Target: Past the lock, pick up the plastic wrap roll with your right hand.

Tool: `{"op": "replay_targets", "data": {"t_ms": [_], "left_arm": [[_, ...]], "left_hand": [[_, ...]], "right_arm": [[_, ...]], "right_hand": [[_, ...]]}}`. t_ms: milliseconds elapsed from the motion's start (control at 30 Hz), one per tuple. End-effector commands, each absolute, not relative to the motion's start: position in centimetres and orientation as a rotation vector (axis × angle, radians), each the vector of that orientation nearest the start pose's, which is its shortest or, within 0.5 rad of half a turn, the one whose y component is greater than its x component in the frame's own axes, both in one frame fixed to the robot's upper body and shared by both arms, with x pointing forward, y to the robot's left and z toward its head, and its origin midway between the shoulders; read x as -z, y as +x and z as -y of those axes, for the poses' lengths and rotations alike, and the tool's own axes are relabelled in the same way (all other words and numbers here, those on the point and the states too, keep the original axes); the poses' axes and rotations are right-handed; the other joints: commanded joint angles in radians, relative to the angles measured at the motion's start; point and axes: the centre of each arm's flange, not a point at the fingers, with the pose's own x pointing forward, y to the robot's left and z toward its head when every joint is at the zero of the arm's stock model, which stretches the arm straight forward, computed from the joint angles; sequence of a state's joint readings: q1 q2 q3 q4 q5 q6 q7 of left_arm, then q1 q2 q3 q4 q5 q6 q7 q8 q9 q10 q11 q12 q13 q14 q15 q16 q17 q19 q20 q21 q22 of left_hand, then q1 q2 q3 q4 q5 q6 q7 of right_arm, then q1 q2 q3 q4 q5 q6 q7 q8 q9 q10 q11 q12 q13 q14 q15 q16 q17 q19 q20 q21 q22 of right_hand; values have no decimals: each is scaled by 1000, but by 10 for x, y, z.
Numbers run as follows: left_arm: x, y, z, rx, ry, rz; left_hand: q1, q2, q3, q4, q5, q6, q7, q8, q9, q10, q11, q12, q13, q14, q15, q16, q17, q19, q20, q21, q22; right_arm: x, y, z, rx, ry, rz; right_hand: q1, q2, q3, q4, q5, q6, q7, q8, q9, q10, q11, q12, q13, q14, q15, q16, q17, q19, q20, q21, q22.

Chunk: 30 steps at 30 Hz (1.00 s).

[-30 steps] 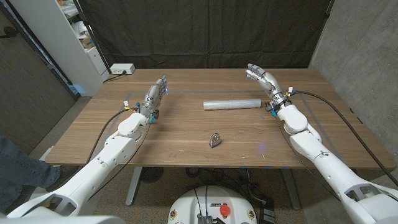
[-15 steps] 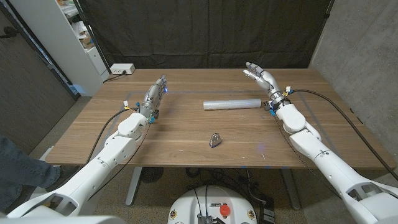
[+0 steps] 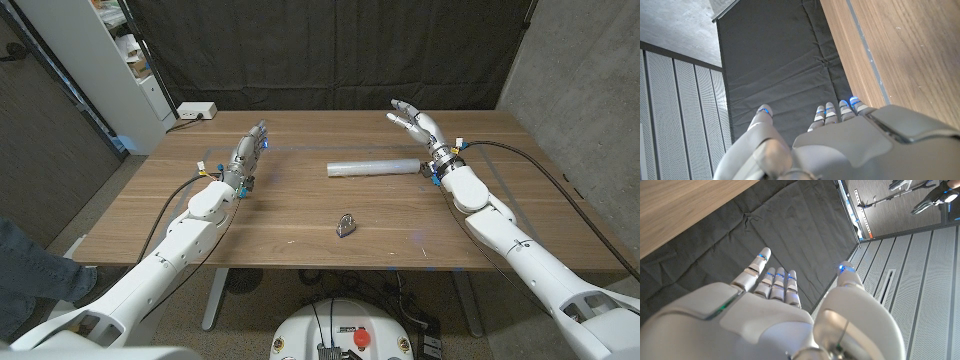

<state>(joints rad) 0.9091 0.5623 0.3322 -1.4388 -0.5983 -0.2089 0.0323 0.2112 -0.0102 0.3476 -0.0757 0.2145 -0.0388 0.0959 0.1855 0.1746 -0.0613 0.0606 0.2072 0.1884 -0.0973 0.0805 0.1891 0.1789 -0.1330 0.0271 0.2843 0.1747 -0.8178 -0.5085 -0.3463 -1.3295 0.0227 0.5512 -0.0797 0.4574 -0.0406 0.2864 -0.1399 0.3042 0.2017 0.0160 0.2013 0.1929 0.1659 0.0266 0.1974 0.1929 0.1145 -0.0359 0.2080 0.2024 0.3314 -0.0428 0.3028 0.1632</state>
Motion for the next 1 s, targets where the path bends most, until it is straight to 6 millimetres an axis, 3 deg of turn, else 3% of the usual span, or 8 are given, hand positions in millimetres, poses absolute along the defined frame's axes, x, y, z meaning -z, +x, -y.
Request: {"op": "replay_targets", "data": {"t_ms": [33,1000], "left_arm": [[27,629,-296,171,18,583],[33,625,-294,179,31,574]], "left_hand": [[4,8,1,-4,1,6,4,5,4,7,1,6,5,6,1,4,4,-1,9,-1,2],[4,13,0,-6,0,30,1,10,4,8,2,5,5,8,0,3,3,7,11,-10,2]], "right_arm": [[-28,604,247,-152,-610,984],[-25,596,239,-124,-790,989]], "right_hand": [[15,0,3,-6,7,2,-6,1,3,3,-7,3,3,7,1,4,3,9,-5,-3,3],[23,3,7,-6,18,-2,-9,0,3,-3,-3,0,3,3,3,2,4,9,-2,-19,3]]}}
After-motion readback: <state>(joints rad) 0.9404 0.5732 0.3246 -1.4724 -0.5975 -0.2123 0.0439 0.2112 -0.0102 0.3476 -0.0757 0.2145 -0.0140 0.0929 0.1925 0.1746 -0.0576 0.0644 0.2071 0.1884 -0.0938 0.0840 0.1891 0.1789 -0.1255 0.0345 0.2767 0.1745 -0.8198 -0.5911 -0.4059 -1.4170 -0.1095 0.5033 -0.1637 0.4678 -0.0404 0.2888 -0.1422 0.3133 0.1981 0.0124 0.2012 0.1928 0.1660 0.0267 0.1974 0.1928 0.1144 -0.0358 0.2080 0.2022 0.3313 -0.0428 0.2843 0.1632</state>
